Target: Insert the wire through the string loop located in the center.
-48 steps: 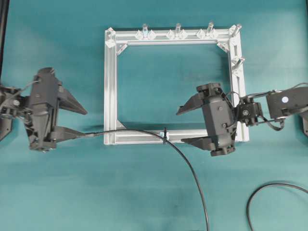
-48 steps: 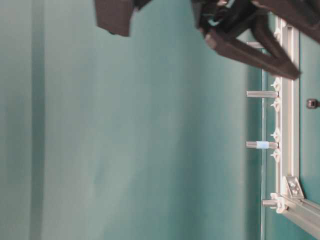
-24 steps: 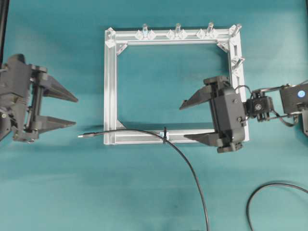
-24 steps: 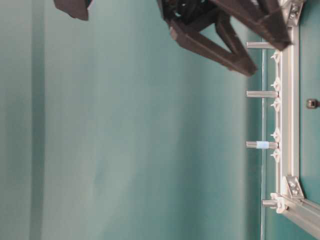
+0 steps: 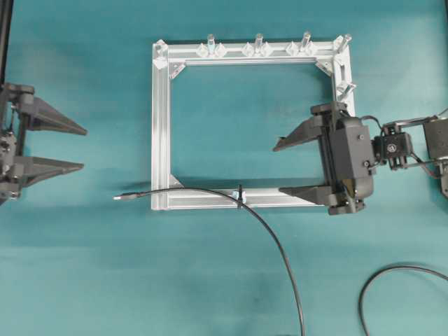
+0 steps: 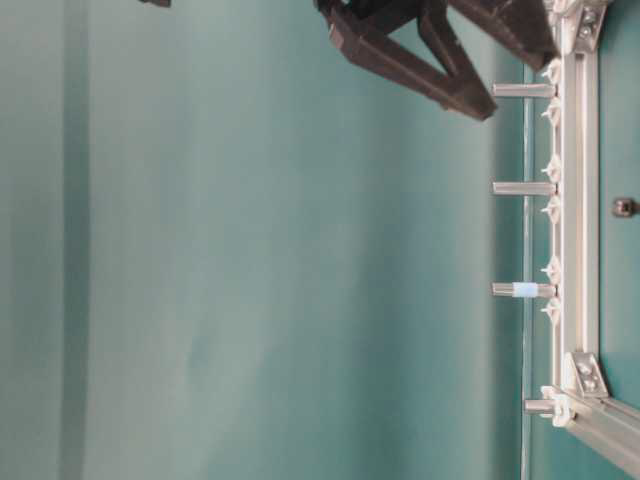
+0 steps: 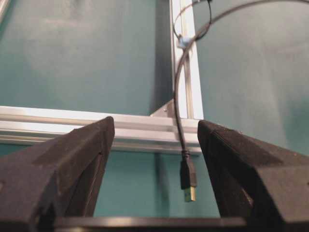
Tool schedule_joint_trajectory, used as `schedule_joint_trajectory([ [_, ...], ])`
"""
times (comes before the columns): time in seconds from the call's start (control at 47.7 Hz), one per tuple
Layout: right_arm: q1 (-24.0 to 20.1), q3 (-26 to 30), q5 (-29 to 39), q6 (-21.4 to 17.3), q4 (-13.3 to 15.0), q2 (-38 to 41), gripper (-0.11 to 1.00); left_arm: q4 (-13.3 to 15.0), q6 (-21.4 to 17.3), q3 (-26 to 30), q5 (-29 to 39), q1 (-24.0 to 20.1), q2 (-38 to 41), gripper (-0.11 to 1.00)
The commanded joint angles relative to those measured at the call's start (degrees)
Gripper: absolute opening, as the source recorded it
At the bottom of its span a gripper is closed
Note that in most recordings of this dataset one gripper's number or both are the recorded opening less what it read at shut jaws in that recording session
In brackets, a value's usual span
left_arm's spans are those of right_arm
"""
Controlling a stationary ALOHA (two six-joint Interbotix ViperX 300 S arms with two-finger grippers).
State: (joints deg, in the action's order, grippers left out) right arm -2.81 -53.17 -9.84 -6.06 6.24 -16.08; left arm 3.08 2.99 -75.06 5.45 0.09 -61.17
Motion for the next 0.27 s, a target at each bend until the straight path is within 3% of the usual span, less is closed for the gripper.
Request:
schedule_joint_trajectory([
  [0.0, 0.09, 0.26, -1.05, 0.0, -0.18, -0.97, 0.85, -0.18, -0.35, -0.09, -0.26, -0.88, -2.29, 0.71],
  [0.252, 1.14, -1.14, -1.85, 0.0, -0.18, -1.05, 0.85, -0.18, -0.44, -0.7, 0.09, -1.14, -3.96, 0.71],
])
